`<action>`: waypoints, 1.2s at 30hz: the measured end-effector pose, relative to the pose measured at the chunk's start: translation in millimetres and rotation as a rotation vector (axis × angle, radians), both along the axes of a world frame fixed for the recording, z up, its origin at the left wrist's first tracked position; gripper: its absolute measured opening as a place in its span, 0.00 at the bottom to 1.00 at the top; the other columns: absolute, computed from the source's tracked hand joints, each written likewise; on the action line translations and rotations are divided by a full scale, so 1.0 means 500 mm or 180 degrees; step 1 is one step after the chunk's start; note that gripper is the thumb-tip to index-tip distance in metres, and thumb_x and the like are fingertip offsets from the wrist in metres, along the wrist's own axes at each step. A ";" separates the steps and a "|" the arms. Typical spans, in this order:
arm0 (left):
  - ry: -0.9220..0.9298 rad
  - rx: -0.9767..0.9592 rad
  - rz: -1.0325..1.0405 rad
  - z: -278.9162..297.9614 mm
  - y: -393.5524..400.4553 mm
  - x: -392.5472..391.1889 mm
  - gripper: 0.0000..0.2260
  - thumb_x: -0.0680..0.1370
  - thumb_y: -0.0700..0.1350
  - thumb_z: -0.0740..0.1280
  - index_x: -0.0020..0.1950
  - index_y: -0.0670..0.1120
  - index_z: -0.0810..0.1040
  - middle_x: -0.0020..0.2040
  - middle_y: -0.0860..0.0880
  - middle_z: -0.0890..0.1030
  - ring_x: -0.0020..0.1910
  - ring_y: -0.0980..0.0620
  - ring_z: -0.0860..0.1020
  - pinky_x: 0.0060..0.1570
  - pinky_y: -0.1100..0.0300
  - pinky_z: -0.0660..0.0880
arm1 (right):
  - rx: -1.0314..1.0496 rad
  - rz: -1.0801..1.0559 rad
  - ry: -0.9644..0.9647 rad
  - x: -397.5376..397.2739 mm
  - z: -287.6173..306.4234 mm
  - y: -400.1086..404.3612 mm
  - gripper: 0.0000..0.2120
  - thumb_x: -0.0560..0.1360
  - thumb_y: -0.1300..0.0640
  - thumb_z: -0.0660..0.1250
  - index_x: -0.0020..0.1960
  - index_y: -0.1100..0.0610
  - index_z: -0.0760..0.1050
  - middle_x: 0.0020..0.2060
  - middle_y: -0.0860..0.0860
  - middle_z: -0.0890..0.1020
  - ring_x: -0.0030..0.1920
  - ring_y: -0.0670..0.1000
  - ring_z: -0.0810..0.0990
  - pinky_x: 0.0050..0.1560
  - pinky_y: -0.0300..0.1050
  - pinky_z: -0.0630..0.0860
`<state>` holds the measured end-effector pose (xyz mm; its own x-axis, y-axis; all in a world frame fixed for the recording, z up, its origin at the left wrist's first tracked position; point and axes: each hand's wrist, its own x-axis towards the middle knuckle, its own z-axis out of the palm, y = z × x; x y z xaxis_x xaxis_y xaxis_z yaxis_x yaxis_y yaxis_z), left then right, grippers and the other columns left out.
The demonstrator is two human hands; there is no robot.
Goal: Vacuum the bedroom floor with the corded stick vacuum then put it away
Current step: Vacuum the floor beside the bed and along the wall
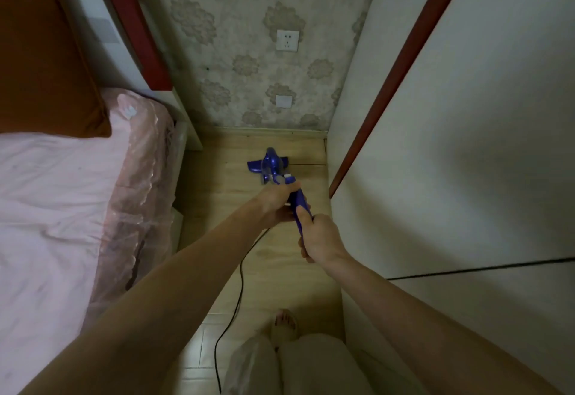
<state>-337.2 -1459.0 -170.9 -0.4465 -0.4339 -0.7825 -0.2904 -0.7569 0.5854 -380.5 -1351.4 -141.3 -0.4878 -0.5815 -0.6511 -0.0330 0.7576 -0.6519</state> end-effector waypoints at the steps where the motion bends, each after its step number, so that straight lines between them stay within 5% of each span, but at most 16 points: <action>1: 0.0014 0.0049 -0.0005 0.007 0.016 0.009 0.05 0.82 0.43 0.61 0.52 0.40 0.72 0.45 0.42 0.77 0.42 0.46 0.79 0.38 0.54 0.77 | 0.0023 -0.0023 0.0029 0.011 0.013 0.018 0.20 0.83 0.44 0.52 0.40 0.56 0.68 0.32 0.52 0.75 0.28 0.49 0.74 0.30 0.41 0.72; 5: 0.0032 0.0159 -0.0185 0.043 0.076 0.067 0.12 0.81 0.42 0.63 0.62 0.38 0.71 0.48 0.41 0.76 0.41 0.46 0.78 0.37 0.53 0.77 | 0.0052 -0.0213 -0.0008 0.083 0.059 0.085 0.17 0.83 0.45 0.52 0.43 0.56 0.67 0.33 0.52 0.75 0.28 0.48 0.73 0.31 0.41 0.74; 10: -0.0034 0.0085 -0.0625 0.078 0.133 0.167 0.13 0.80 0.44 0.65 0.61 0.39 0.71 0.49 0.42 0.78 0.41 0.49 0.79 0.33 0.57 0.78 | -0.0051 -0.0705 -0.0393 0.195 0.111 0.143 0.16 0.83 0.46 0.53 0.54 0.60 0.68 0.31 0.54 0.72 0.24 0.49 0.70 0.19 0.36 0.66; 12: -0.0048 -0.0009 -0.0890 0.092 0.150 0.208 0.11 0.81 0.46 0.64 0.58 0.40 0.73 0.46 0.44 0.78 0.38 0.51 0.79 0.30 0.61 0.77 | -0.0172 -0.1009 -0.0666 0.245 0.127 0.161 0.16 0.83 0.47 0.54 0.51 0.59 0.69 0.31 0.54 0.71 0.25 0.50 0.71 0.19 0.38 0.65; 16: -0.0065 -0.0145 -0.1375 0.115 0.158 0.277 0.13 0.82 0.48 0.61 0.60 0.40 0.73 0.43 0.45 0.79 0.34 0.53 0.79 0.31 0.62 0.77 | -0.0422 -0.1670 -0.1255 0.335 0.153 0.169 0.15 0.83 0.49 0.56 0.41 0.56 0.66 0.31 0.54 0.70 0.27 0.50 0.70 0.27 0.42 0.69; 22: 0.0052 0.0021 -0.1349 0.130 0.133 0.328 0.14 0.82 0.48 0.60 0.62 0.40 0.71 0.44 0.46 0.78 0.40 0.52 0.77 0.40 0.59 0.76 | -0.0545 -0.1697 -0.1034 0.400 0.143 0.136 0.15 0.82 0.47 0.56 0.48 0.60 0.68 0.35 0.53 0.73 0.35 0.52 0.77 0.48 0.51 0.79; 27: -0.0092 -0.0009 -0.1392 0.103 0.126 0.309 0.15 0.82 0.49 0.60 0.62 0.39 0.71 0.47 0.44 0.78 0.43 0.49 0.77 0.49 0.55 0.75 | -0.0480 -0.1637 -0.0924 0.386 0.110 0.140 0.15 0.83 0.47 0.55 0.51 0.59 0.69 0.30 0.53 0.74 0.26 0.49 0.75 0.30 0.43 0.76; 36: -0.0134 -0.0097 -0.1183 0.059 0.036 0.166 0.14 0.82 0.48 0.61 0.61 0.39 0.74 0.50 0.44 0.79 0.46 0.48 0.79 0.46 0.56 0.77 | -0.0336 -0.1368 -0.0710 0.231 0.054 0.052 0.22 0.83 0.45 0.54 0.56 0.64 0.74 0.30 0.52 0.75 0.23 0.47 0.74 0.23 0.38 0.72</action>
